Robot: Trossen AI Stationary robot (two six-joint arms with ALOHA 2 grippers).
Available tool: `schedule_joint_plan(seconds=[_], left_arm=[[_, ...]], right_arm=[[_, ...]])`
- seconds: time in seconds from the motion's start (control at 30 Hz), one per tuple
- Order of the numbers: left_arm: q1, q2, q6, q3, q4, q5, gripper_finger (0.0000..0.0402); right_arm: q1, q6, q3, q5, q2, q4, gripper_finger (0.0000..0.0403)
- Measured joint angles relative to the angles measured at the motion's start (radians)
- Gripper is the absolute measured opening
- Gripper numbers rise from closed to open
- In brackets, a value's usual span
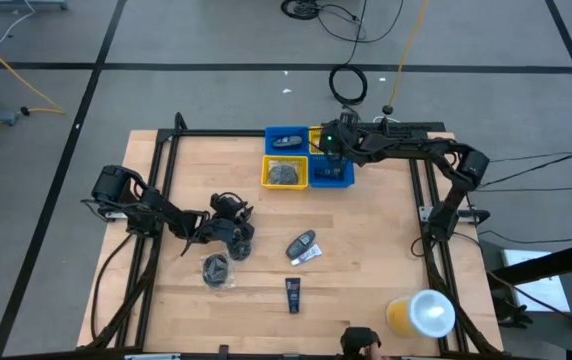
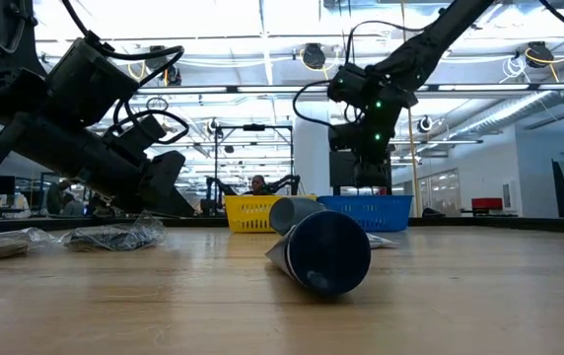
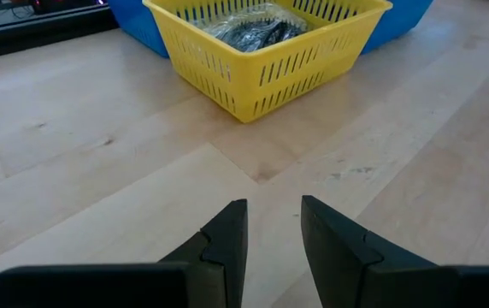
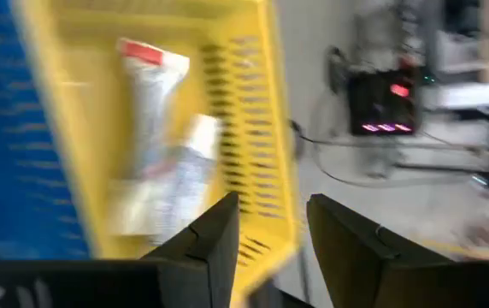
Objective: Pick & Place Travel size toiletries
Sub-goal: Put the gray deodorant into the left blue bin
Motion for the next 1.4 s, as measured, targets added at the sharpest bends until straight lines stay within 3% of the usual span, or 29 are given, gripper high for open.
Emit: schedule_joint_plan(seconds=[0.13,0.23,0.3,0.47,0.57,0.7,0.8,1.0,1.13,1.4], left_arm=[[0.0,0.0,0.0,0.0,0.0,0.0,0.0108],[0.0,0.0,0.0,0.0,0.0,0.0,0.0108],[0.0,0.0,0.0,0.0,-0.001,0.0,0.0108],[-0.001,0.0,0.0,0.0,-0.001,0.017,0.0108],[-0.004,0.0,0.0,0.0,-0.004,0.017,0.0108],[-0.005,0.0,-0.002,0.0,-0.005,0.017,0.0108],[-0.005,0.0,-0.001,0.0,0.0,0.017,0.0108],[-0.003,0.0,-0.001,0.0,0.001,0.015,0.0108],[-0.001,0.0,-0.001,0.0,-0.001,0.01,0.0108],[0.001,0.0,0.0,0.0,0.001,0.007,0.0108]], right_arm=[[0.048,0.076,0.0,0.076,-0.048,-0.001,0.0143],[0.105,0.191,0.0,0.029,-0.103,-0.033,0.0142],[0.152,0.255,0.0,-0.078,-0.135,-0.048,0.014],[0.265,0.313,-0.062,-0.462,-0.199,-0.058,0.0145],[0.325,0.337,-0.126,-0.572,-0.22,-0.054,0.0157],[0.4,0.421,-0.242,-0.725,-0.216,0.077,0.0188],[0.45,0.493,-0.344,-0.865,-0.189,0.294,0.0218],[0.524,0.614,-0.465,-0.874,-0.099,0.667,0.0277],[0.537,0.654,-0.465,-0.876,-0.011,0.744,0.0308],[0.53,0.618,-0.449,-0.877,0.11,0.9,0.0308]])
